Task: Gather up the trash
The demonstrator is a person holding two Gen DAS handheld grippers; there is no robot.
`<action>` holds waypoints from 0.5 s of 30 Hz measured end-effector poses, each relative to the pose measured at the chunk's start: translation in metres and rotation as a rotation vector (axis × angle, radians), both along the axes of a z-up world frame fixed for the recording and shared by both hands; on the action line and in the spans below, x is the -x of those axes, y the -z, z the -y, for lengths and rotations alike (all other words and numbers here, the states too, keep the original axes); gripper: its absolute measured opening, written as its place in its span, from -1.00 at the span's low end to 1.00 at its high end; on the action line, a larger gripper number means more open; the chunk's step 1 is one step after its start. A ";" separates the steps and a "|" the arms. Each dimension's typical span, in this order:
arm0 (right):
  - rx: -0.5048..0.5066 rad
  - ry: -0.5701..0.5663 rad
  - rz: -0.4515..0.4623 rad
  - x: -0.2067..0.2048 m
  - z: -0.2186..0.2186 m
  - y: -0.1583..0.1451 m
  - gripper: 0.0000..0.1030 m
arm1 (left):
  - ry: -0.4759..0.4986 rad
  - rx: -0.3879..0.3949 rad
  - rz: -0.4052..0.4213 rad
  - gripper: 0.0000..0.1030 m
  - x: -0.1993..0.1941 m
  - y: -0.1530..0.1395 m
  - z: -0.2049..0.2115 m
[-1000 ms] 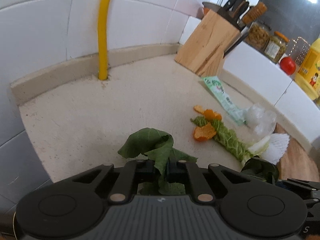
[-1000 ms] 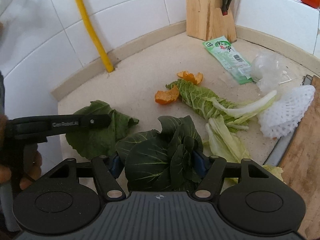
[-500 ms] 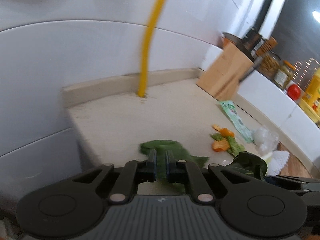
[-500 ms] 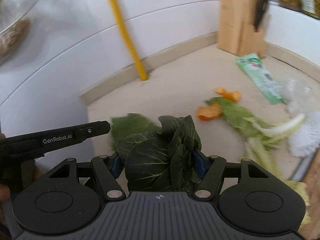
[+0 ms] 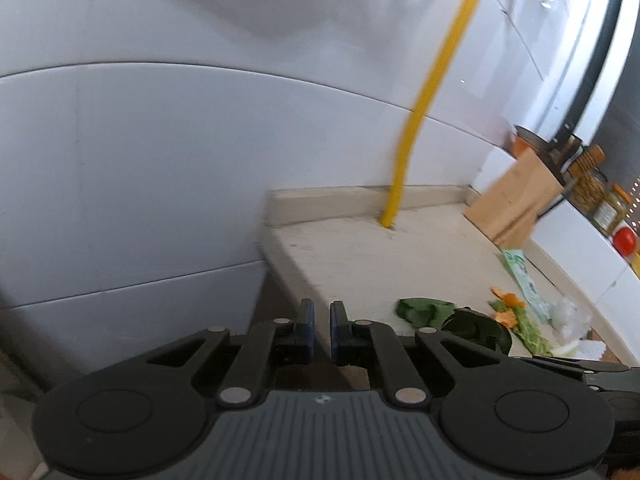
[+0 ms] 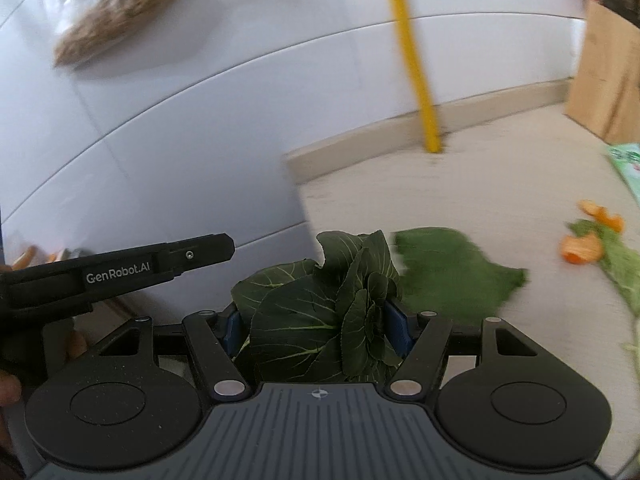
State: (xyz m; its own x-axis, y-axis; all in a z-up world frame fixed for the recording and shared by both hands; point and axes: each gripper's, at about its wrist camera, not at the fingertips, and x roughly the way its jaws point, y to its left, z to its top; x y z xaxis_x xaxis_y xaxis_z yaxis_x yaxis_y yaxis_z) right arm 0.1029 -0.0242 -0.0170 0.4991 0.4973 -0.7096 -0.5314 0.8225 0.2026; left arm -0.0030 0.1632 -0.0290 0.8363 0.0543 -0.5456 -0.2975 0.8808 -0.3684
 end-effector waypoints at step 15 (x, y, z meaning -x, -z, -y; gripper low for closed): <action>0.038 -0.130 -0.052 0.017 -0.073 0.022 0.40 | -0.118 0.047 -0.043 -0.92 0.043 0.024 -0.054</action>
State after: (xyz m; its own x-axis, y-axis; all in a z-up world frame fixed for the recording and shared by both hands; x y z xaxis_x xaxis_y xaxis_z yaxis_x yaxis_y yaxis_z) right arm 0.0861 0.0483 -0.0392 0.3945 0.5281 -0.7520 -0.6240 0.7547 0.2027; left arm -0.0461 0.2172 -0.0533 0.8012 0.1246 -0.5853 -0.4147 0.8207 -0.3929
